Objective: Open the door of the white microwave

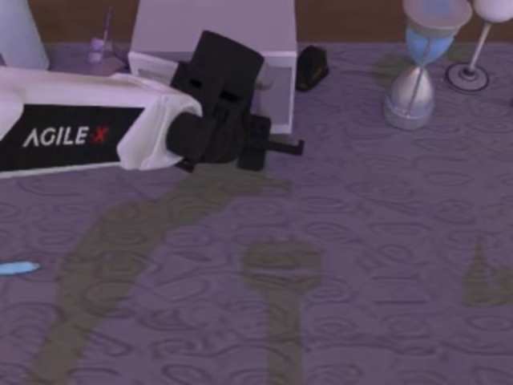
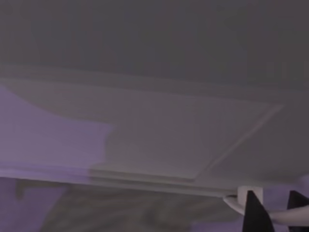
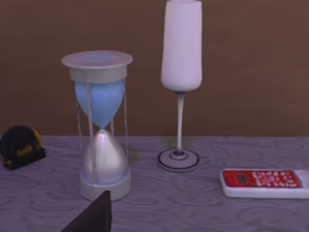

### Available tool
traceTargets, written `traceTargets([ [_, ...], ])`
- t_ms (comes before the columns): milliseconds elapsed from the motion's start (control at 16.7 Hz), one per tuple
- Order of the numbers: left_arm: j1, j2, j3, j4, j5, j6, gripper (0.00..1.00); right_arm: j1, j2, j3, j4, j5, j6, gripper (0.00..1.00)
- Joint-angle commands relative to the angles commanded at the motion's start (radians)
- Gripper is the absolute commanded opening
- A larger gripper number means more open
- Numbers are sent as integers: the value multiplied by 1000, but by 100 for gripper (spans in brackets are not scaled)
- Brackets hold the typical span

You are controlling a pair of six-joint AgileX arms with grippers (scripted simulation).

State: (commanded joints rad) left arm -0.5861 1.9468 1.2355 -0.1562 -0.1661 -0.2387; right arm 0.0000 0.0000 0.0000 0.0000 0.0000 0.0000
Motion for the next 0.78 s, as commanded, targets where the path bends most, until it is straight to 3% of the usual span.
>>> traceTargets([
  [780, 5, -6, -13, 4, 7, 12, 0, 0, 0, 0, 0, 0, 0, 100],
])
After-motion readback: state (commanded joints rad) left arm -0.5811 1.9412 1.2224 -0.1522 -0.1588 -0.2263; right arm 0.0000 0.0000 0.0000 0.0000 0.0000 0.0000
